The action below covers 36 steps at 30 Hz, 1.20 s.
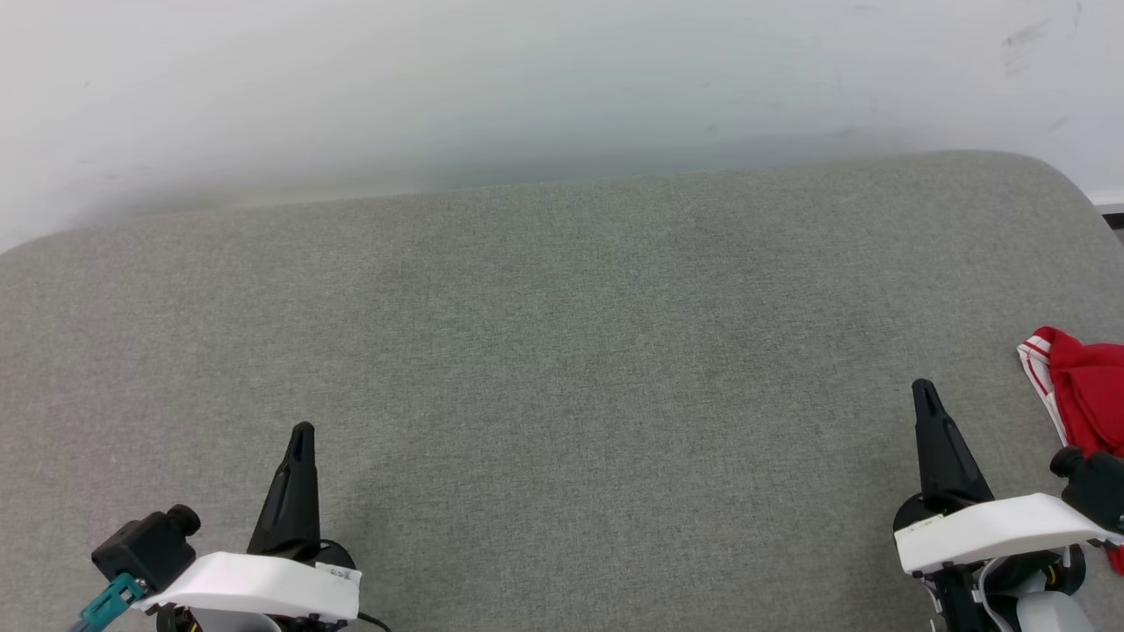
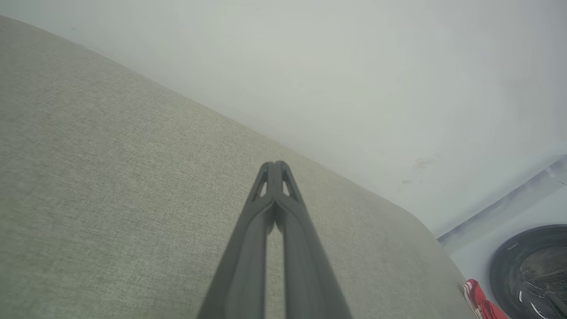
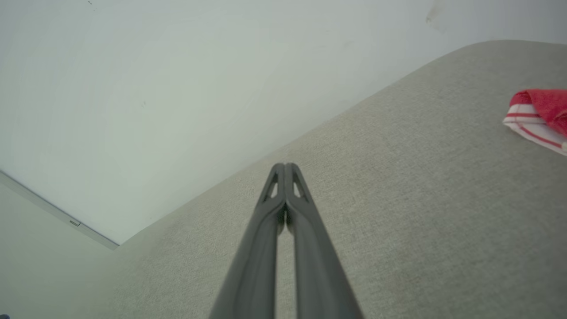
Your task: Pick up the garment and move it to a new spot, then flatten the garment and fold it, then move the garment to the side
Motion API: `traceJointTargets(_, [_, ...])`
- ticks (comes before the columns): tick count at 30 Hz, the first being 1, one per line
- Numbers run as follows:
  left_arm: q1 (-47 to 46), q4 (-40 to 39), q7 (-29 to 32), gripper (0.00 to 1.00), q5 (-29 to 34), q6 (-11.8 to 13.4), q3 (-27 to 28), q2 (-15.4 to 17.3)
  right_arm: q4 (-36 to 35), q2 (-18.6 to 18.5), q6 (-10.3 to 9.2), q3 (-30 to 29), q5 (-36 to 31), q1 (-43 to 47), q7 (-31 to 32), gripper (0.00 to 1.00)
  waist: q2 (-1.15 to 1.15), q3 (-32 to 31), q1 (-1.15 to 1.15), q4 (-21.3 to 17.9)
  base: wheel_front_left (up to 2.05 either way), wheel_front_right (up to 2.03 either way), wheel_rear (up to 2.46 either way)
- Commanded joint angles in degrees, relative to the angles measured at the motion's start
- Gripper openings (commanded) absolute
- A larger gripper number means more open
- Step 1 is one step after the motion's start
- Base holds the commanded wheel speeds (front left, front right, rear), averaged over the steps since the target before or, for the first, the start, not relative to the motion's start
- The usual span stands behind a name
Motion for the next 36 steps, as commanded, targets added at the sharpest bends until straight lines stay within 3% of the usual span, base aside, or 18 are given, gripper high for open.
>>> traceJointTargets(1, [-1.49, -0.38, 0.27, 0.00, -1.80, -0.03, -0.04, 0.54, -0.50, -0.53, -0.01, -0.17, 1.86, -1.02, 0.26, 0.00, 0.00, -0.04, 0.00, 0.04, 0.00, 0.00, 0.00])
traceJointTargets(36, [-4.13, 4.30, 6.37, 0.00, -27.61, -0.09, 0.71, 0.97, 1.59, -0.74, -0.01, -1.49, 27.53, -1.29, 5.94, 0.00, 0.00, -1.44, 0.00, 1.26, 0.00, 0.00, 0.00])
